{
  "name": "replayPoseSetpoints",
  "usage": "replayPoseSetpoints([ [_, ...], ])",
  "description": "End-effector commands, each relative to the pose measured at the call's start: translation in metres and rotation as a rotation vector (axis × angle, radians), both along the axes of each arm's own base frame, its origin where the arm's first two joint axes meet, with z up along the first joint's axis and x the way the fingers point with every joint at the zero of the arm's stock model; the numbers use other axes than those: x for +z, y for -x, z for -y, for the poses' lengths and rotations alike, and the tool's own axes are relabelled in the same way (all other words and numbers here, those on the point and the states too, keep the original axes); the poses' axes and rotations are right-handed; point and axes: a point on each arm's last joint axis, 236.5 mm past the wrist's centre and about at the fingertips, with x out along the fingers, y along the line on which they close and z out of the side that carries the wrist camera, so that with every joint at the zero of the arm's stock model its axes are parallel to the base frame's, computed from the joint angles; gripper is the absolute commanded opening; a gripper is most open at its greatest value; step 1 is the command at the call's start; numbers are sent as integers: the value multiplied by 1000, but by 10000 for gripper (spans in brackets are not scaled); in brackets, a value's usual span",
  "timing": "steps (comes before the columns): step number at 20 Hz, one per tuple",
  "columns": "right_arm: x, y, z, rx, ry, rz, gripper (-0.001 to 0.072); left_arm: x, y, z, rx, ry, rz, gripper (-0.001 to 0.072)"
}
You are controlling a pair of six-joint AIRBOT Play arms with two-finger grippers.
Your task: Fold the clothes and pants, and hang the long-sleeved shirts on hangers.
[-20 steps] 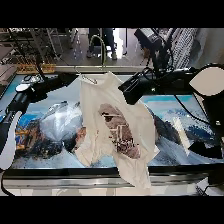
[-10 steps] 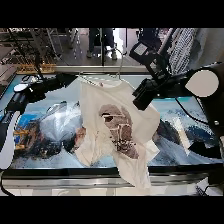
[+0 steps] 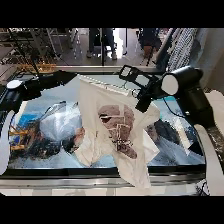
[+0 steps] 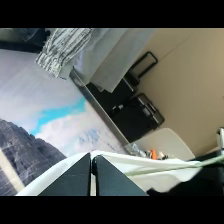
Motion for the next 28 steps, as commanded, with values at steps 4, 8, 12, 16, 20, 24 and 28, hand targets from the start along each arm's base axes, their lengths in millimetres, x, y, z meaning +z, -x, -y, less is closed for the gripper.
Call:
replayPoseSetpoints([
  [4,-47,-44,-14,-79,-20,-5,19,17,50,50,-105,-141,-3,10],
  [8,-31,-82,-42,-277,-309,102,19,36,95,116,-223,-163,46,10],
  [12,1,-101,-62,-473,-726,64,19,69,123,142,-233,-169,136,302],
  [16,72,-123,-63,-544,-1085,165,19,129,175,134,-248,-164,271,417],
  [20,174,-139,-14,-537,-1299,509,19,173,282,119,-377,-234,388,417],
  [24,241,-116,82,-569,-1222,778,19,151,299,59,-141,-578,363,416],
  [28,245,-45,242,-946,-939,879,20,140,274,-46,299,-861,258,416],
])
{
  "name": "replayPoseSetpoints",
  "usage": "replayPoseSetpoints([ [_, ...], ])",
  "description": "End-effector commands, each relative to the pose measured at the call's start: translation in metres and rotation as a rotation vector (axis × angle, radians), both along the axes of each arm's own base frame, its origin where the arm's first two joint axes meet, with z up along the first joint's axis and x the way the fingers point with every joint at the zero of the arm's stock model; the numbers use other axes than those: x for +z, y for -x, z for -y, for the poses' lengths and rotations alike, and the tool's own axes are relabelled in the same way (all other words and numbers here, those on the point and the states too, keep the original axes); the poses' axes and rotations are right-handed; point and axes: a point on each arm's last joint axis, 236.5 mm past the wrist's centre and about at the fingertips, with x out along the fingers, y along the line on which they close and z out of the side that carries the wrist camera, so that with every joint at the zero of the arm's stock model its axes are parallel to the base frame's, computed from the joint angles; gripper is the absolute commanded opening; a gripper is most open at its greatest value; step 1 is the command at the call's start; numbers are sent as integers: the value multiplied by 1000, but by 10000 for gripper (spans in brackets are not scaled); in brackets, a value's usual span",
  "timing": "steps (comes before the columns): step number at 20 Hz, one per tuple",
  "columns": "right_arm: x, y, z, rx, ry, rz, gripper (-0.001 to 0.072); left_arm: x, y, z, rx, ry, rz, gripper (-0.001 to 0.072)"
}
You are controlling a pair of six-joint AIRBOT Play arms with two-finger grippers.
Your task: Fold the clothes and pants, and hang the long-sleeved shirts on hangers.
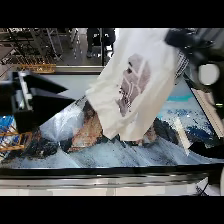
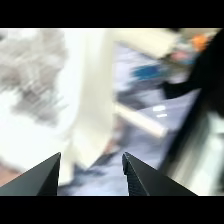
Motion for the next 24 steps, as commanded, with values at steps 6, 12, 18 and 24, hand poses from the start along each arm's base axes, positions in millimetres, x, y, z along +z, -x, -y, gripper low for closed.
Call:
replayPoseSetpoints([
  [6,-1,285,328,-1174,-11,-337,20,-8,-29,-143,603,-254,63,416],
  [12,125,379,389,-1444,133,71,20,-26,-32,-142,594,-290,-1,416],
  [18,39,394,474,-1565,49,-133,20,-28,-34,-141,626,-235,-44,416],
  [24,69,358,463,-1457,312,-147,451,-28,-34,-141,626,-236,-45,416],
])
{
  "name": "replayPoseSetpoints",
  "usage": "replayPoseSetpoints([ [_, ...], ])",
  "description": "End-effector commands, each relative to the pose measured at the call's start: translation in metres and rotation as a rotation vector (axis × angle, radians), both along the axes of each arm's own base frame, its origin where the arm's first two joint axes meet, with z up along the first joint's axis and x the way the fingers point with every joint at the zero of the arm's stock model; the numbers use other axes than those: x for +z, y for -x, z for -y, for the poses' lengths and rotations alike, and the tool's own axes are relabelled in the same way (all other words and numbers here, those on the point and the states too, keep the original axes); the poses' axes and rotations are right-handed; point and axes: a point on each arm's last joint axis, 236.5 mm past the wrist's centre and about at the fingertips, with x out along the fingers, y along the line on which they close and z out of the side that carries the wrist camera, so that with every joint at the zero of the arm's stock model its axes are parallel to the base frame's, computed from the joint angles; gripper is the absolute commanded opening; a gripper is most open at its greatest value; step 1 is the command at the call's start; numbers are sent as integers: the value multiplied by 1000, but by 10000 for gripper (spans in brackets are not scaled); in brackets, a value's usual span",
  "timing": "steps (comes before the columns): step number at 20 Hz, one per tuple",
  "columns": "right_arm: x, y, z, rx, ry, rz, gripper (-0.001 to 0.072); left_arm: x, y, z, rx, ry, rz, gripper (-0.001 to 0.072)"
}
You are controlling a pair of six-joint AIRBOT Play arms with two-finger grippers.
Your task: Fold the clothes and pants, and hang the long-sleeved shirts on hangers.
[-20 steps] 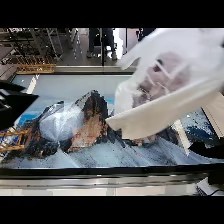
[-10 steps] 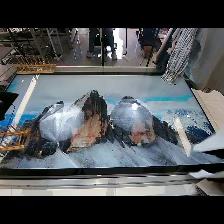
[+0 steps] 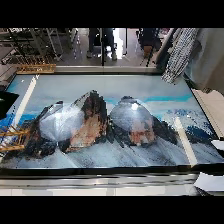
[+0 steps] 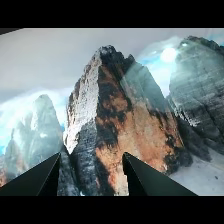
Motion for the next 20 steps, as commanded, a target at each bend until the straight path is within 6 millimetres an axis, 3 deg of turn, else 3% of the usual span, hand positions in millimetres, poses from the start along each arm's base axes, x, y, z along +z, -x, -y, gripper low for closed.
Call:
replayPoseSetpoints([
  [1,46,-23,-22,93,183,-64,713,0,0,0,4,4,-1,416],
  [2,66,-29,-37,126,248,-57,680,0,0,0,3,4,-2,416],
  [4,111,-43,-82,226,394,5,684,0,0,0,3,3,-1,416],
  [6,145,-66,-146,429,457,185,684,-1,-1,0,3,3,-3,416],
  [8,145,-104,-208,703,328,378,683,-2,-3,0,3,1,-8,416],
  [10,101,-168,-270,989,77,341,681,-6,-5,1,-16,-33,-15,416],
  [12,6,-237,-354,1292,-216,71,679,-14,-7,-12,4,-106,-38,404],
  [13,-57,-257,-403,1424,-399,-95,679,-19,-10,-25,49,-146,-58,397],
  [14,-119,-265,-451,1521,-574,-268,678,-25,-13,-41,102,-196,-84,397],
  [16,-216,-262,-529,1641,-770,-573,678,-42,-23,-50,135,-241,-136,397],
  [18,-264,-277,-583,1752,-670,-714,678,-66,-34,-44,123,-246,-212,398],
  [19,-269,-290,-601,1792,-555,-728,679,-79,-35,-41,125,-235,-266,398],
  [20,-262,-305,-615,1824,-407,-716,680,-93,-33,-36,134,-204,-326,398],
])
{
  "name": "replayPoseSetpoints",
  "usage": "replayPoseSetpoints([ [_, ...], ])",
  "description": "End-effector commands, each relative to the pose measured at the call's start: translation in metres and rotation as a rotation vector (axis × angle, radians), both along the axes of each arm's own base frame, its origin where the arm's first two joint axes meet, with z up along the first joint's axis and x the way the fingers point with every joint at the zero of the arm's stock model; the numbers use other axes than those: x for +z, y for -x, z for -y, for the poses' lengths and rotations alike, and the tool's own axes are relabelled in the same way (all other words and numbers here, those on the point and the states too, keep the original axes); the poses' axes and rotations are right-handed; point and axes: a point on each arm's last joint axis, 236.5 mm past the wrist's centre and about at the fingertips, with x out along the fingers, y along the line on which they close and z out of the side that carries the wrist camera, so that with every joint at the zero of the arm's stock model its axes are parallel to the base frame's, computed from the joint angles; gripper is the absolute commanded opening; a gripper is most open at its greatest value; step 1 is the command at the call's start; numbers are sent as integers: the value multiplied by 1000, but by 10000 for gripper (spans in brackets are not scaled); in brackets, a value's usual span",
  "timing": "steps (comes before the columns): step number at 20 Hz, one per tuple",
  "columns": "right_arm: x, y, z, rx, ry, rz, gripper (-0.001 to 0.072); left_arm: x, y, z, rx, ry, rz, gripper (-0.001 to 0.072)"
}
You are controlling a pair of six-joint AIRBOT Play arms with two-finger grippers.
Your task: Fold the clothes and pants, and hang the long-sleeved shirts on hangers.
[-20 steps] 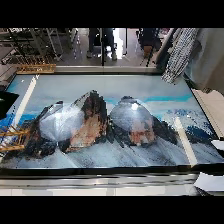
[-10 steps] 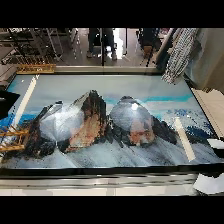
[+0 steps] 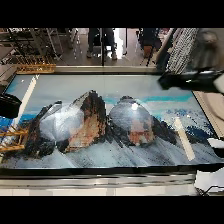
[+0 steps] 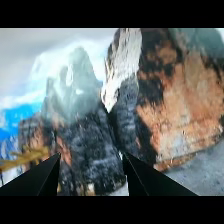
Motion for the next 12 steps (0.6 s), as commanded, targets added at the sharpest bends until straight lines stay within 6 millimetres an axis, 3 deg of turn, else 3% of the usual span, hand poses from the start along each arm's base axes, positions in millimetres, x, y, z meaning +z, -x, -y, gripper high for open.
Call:
replayPoseSetpoints([
  [1,-30,-19,-83,261,220,149,685,-39,-6,7,43,30,-153,398],
  [4,31,-43,-104,273,229,457,700,-59,-19,10,44,15,-210,398],
  [6,63,-52,-105,236,195,590,700,-72,-28,12,45,6,-247,398],
  [9,98,-57,-103,196,165,730,700,-91,-39,15,46,-8,-300,398],
  [12,115,-57,-102,175,148,801,700,-111,-49,17,48,-22,-351,398],
])
